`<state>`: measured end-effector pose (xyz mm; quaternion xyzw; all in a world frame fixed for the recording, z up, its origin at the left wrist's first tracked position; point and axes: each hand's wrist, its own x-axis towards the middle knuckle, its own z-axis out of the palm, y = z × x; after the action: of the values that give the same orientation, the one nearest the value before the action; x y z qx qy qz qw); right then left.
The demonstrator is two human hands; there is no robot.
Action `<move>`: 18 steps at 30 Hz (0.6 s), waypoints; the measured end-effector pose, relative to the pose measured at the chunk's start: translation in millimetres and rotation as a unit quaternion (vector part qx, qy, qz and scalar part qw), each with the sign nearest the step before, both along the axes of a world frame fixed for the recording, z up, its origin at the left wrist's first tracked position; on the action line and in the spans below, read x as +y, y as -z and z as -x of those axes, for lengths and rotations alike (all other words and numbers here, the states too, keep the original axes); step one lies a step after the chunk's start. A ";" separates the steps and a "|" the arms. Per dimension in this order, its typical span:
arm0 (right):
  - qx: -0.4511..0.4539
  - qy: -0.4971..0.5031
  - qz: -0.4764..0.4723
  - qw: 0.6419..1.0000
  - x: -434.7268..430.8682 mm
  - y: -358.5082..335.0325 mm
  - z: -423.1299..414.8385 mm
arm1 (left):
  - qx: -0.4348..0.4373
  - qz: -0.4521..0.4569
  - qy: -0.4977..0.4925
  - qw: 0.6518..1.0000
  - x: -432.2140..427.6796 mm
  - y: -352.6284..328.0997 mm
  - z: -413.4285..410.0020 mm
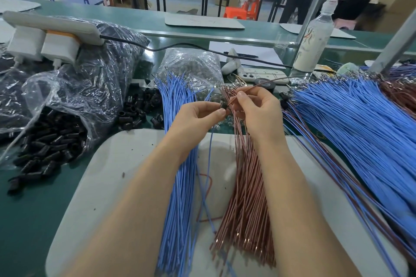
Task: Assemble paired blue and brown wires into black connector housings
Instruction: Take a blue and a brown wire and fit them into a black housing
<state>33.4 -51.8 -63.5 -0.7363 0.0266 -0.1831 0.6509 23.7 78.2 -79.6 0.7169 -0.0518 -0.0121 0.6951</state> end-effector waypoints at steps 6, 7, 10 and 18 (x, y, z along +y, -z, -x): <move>-0.006 0.036 -0.037 0.999 -3.5 -0.2 -1.8 | 0.000 -0.006 -0.006 1.000 1.3 -2.2 1.7; -0.006 0.038 -0.048 0.998 -4.4 -0.7 -1.7 | -0.004 -0.015 -0.009 1.000 1.8 -2.2 2.1; -0.009 0.039 -0.059 0.997 -5.3 -1.9 -1.0 | -0.036 -0.062 -0.017 0.997 2.3 -1.1 1.9; -0.027 0.020 -0.016 0.999 -3.0 -3.3 0.6 | -0.133 -0.199 -0.053 0.970 -3.6 1.1 0.9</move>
<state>32.8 -54.8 -60.3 -0.7201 0.0269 -0.2151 0.6591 22.7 74.7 -80.7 0.8377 -0.1021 0.1096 0.5252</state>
